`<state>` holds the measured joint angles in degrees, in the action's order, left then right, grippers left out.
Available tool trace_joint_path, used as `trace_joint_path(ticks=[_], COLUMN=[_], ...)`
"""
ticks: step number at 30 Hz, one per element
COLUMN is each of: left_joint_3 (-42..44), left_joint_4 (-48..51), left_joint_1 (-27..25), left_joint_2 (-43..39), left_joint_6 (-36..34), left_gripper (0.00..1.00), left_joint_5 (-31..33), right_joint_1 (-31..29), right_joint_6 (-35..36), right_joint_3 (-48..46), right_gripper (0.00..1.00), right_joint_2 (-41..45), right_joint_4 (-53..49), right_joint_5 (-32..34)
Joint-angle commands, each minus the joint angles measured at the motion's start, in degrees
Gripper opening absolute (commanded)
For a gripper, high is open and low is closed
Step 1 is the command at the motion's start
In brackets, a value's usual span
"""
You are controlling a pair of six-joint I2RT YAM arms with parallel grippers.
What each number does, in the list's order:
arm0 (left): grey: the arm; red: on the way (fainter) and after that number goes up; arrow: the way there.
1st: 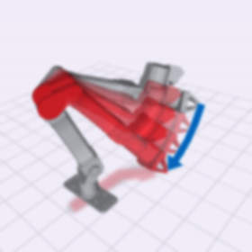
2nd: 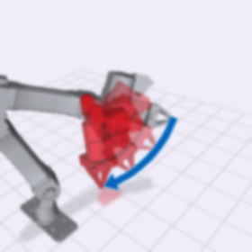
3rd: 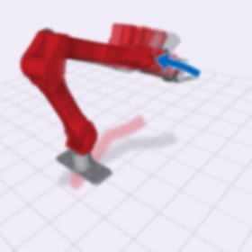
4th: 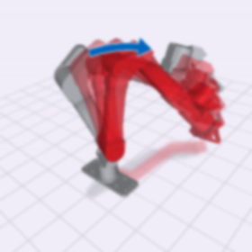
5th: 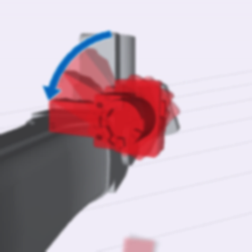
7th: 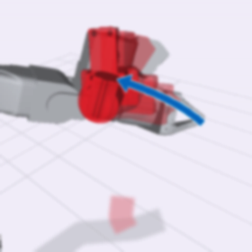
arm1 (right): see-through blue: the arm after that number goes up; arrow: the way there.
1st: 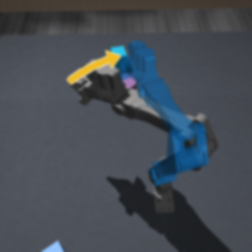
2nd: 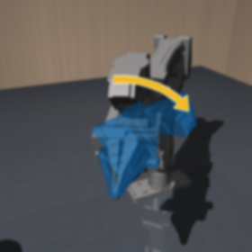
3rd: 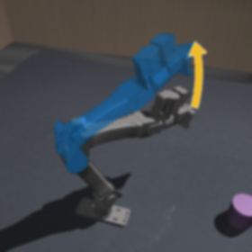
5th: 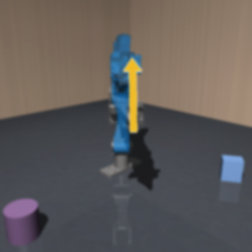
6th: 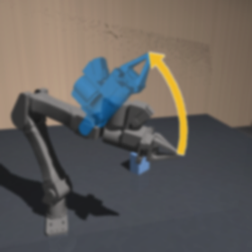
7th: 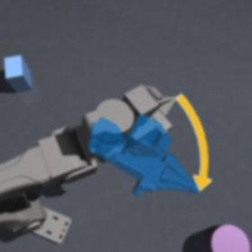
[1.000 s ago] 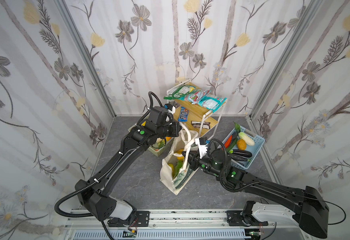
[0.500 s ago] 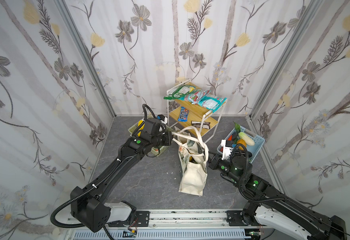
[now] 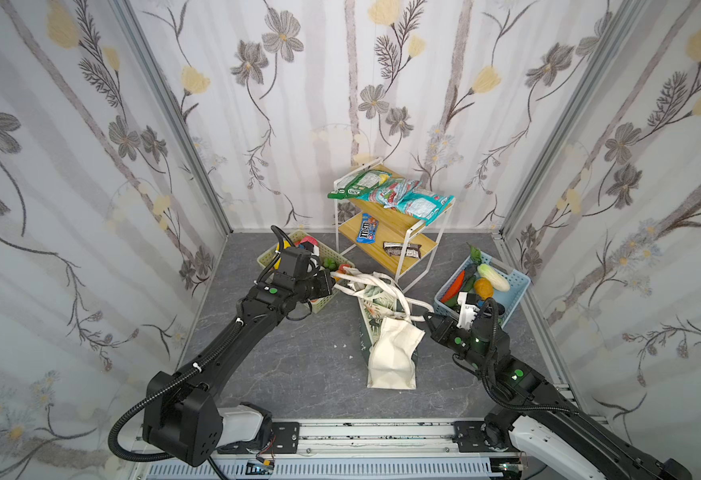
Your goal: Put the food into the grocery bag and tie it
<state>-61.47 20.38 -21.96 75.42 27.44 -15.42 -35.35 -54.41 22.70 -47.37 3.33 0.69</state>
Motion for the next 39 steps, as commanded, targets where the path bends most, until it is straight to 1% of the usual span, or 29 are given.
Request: trace_joint_path(ticks=[1,8,13,17,19,24,28,31,32,34,38,39], left_joint_3=[-0.37,-0.14,-0.53,-0.93,-0.78,-0.97,-1.08,-1.45,-1.70,-2.10,-3.62,-4.20], left_joint_4=[0.71,3.53,3.92,5.89,6.10,6.31,5.17,5.28,5.37,5.22,5.69,5.89], left_joint_1=[2.04,2.97,2.96,3.01,3.15,3.15,2.82,2.65,2.66,2.62,2.45,2.37], left_joint_2=[1.21,4.42,5.85,7.49,7.81,8.16,8.19,8.06,7.84,7.27,5.84,5.58], left_joint_6=[2.97,5.93,6.95,7.85,8.13,9.03,9.32,8.63,8.36,8.07,7.25,6.75], left_gripper=[0.00,0.00,0.00,0.00,0.00,0.00,0.00,0.00,0.02,0.08,0.16,0.16], left_joint_5=[14.99,17.85,16.44,18.06,17.91,18.53,15.96,15.01,13.92,11.73,7.32,6.32], right_joint_1=[1.98,5.02,5.45,6.80,7.60,8.17,8.46,8.54,8.54,8.55,8.55,8.55], right_joint_6=[-1.97,-1.23,1.08,2.12,2.24,3.80,5.89,7.66,8.12,8.74,9.76,10.36], right_joint_3=[-1.51,-4.28,-4.82,-6.25,-7.47,-7.49,-6.19,-3.58,-2.85,-1.76,0.25,1.00], right_gripper=[0.00,0.00,0.00,0.00,0.00,0.01,0.02,0.03,0.04,0.04,0.09,0.11], right_joint_2=[0.69,-0.23,-2.21,-4.39,-4.99,-5.27,-7.27,-9.60,-10.20,-10.90,-11.32,-11.42], right_joint_4=[-4.52,-4.32,-3.40,-1.70,0.26,0.65,1.89,0.72,0.62,0.53,0.36,0.16], right_joint_5=[7.60,4.84,4.12,3.41,1.60,1.52,-0.82,-2.10,-2.78,-3.71,-6.09,-6.70])
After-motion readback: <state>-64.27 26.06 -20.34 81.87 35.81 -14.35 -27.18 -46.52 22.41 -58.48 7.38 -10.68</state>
